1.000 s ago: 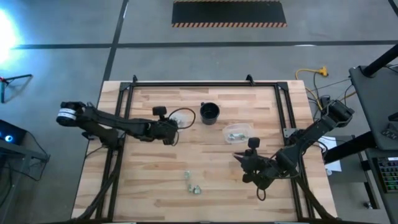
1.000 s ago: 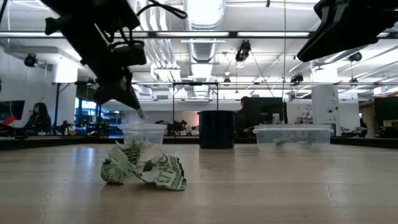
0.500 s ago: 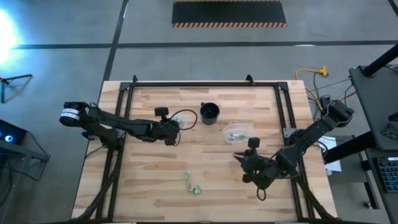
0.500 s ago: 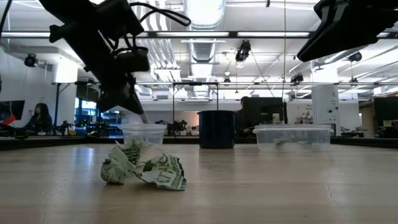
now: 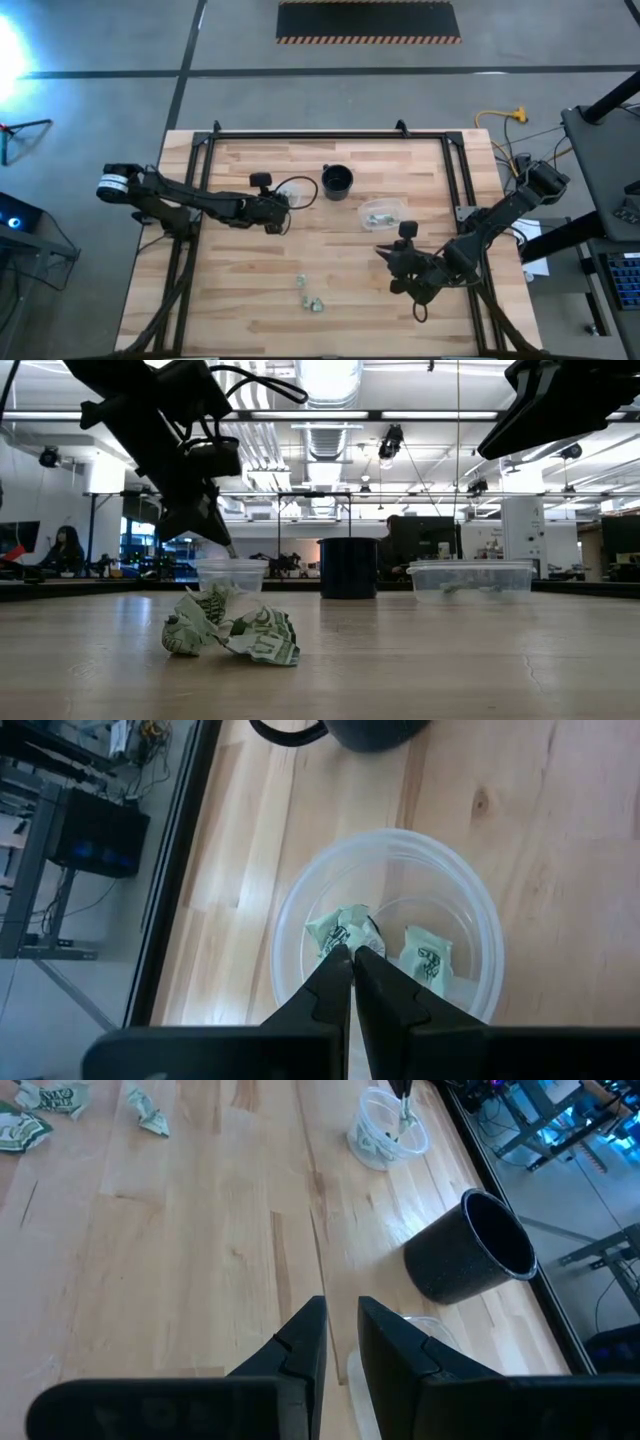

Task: Pick and place items into bin
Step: Put the stevia packet into the left transparent bin

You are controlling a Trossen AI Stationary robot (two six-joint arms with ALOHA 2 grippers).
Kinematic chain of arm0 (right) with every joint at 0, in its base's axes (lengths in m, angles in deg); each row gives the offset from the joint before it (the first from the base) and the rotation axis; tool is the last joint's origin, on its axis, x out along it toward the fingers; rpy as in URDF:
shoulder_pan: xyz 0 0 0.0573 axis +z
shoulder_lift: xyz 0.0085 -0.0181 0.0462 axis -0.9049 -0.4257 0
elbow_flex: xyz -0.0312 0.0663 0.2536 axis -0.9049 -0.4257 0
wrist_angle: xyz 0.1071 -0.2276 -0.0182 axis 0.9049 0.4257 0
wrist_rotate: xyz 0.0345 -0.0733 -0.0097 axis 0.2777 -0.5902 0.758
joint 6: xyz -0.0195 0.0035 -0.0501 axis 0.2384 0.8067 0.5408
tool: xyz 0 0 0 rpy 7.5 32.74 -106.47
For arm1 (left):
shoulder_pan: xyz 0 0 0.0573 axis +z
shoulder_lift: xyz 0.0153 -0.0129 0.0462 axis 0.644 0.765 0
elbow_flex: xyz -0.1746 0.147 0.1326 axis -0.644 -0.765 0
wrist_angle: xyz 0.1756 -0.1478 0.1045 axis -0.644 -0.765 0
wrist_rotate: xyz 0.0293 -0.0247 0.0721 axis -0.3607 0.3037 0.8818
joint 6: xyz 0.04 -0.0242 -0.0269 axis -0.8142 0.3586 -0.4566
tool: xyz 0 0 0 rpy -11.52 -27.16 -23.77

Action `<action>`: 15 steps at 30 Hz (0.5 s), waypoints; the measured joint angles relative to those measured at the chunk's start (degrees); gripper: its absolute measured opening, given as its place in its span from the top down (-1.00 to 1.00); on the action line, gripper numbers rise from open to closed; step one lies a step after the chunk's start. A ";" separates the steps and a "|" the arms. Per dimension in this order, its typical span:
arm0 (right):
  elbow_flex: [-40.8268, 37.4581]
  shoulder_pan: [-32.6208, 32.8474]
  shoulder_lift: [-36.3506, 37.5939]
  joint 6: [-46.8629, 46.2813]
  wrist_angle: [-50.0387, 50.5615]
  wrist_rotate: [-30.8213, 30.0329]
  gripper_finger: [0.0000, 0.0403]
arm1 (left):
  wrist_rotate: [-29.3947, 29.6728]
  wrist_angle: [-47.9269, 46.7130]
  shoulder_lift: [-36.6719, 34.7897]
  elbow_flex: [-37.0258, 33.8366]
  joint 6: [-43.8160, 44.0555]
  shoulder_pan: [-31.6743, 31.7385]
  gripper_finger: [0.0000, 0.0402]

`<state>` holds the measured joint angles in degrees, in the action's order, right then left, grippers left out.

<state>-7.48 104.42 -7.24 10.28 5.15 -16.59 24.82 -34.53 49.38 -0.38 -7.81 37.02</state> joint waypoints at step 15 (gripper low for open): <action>0.00 0.00 0.00 0.13 0.00 0.02 0.74 | 0.30 0.18 -0.21 0.13 0.17 -0.04 0.61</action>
<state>-7.48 104.42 -7.24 10.41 5.15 -16.57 25.11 -34.36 49.16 -0.26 -7.64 36.98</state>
